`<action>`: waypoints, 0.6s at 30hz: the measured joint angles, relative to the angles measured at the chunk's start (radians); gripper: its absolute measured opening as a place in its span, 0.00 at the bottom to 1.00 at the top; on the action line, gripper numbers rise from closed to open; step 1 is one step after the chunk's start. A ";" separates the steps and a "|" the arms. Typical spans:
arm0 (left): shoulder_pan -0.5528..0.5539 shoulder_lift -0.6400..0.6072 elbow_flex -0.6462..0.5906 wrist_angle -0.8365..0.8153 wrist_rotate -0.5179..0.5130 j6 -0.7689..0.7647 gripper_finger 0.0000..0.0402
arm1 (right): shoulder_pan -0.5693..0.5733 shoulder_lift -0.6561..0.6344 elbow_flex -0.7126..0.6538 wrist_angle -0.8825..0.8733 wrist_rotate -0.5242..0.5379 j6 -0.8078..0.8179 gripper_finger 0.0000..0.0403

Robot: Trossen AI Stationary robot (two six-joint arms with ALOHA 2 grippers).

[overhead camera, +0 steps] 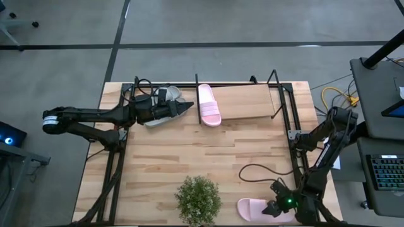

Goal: Pick and place slides into the shelf
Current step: Put the pink slipper on the shelf

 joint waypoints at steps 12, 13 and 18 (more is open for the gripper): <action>0.001 0.000 0.000 0.008 0.000 -0.001 0.72 | 0.000 0.032 0.000 0.070 0.001 -0.009 0.54; 0.001 0.000 0.000 0.008 0.000 -0.001 0.72 | 0.000 0.031 0.000 0.074 0.001 -0.009 0.53; 0.001 0.000 0.000 0.008 0.000 -0.001 0.72 | 0.000 0.038 0.000 0.084 0.001 -0.010 0.48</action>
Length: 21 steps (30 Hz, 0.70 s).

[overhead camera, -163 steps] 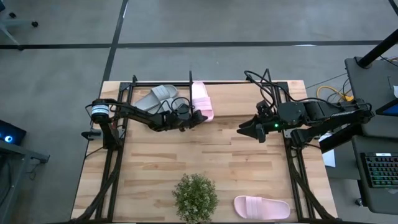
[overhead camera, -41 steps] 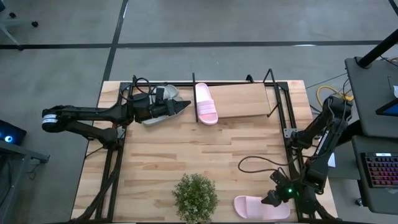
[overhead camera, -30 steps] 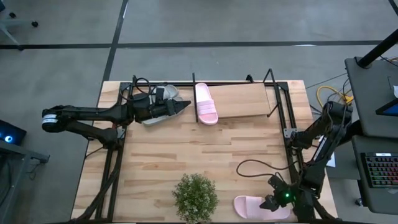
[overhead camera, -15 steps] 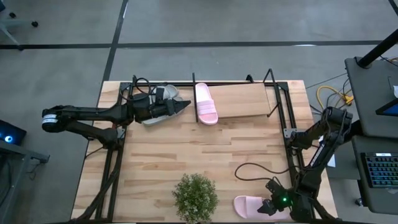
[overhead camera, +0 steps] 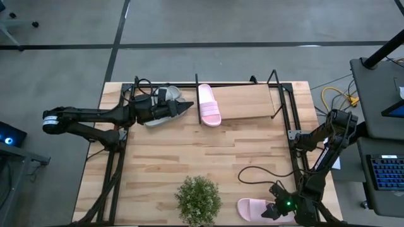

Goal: Pick and place slides into the shelf
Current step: Put the pink slipper on the shelf

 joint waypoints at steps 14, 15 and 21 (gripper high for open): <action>0.000 0.000 0.000 0.001 0.000 0.000 0.72 | -0.039 0.029 0.000 0.004 0.009 -0.019 0.41; 0.000 0.000 0.000 0.001 0.000 0.000 0.72 | -0.042 0.041 0.000 0.018 0.009 -0.018 0.41; -0.001 0.000 0.000 0.006 0.000 0.000 0.72 | -0.056 0.121 0.000 0.139 0.018 -0.019 0.41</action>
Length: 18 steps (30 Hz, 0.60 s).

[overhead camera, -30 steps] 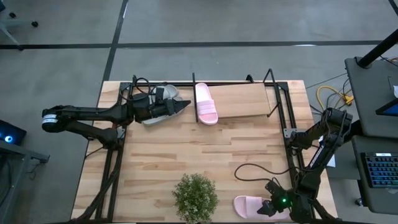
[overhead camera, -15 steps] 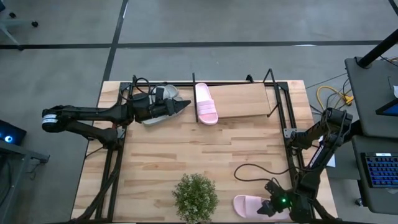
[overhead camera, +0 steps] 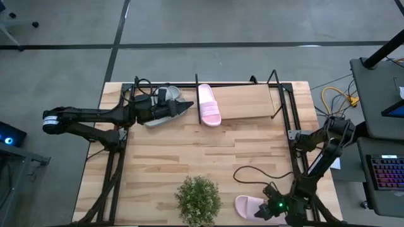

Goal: Pick and place slides into the shelf
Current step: Put the pink slipper on the shelf

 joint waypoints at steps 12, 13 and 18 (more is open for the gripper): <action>0.000 0.000 0.000 0.001 0.000 -0.001 0.72 | -0.002 0.016 0.000 0.030 0.017 0.000 0.05; 0.000 0.000 0.000 0.001 0.000 -0.001 0.72 | -0.002 0.016 0.000 0.028 0.017 0.000 0.04; 0.000 0.000 0.000 0.001 0.011 -0.002 0.72 | -0.007 0.004 0.000 0.018 0.008 -0.015 0.03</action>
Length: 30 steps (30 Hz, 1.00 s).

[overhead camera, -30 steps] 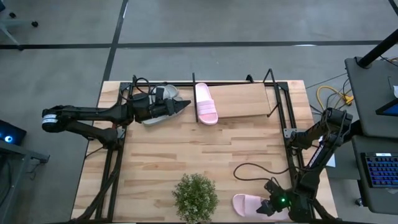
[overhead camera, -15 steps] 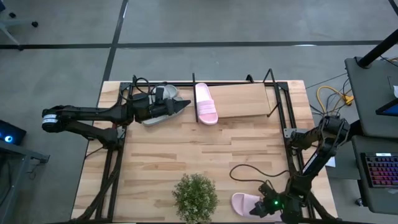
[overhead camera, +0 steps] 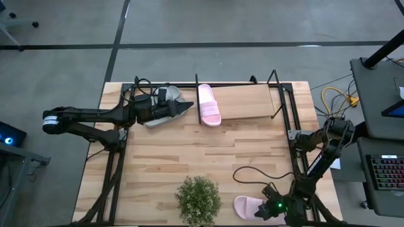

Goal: Pick and place slides into the shelf
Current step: Put the pink slipper on the shelf

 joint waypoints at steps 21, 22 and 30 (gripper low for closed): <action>0.000 0.011 0.001 -0.017 0.075 0.000 0.72 | -0.190 -0.609 -0.004 -0.588 -0.175 -0.439 0.02; 0.001 0.011 0.001 -0.018 0.087 0.000 0.72 | -0.204 -0.639 -0.004 -0.603 -0.208 -0.470 0.02; 0.003 0.011 0.001 -0.021 0.143 -0.024 0.72 | -0.338 -0.788 -0.003 -0.697 -0.459 -0.679 0.02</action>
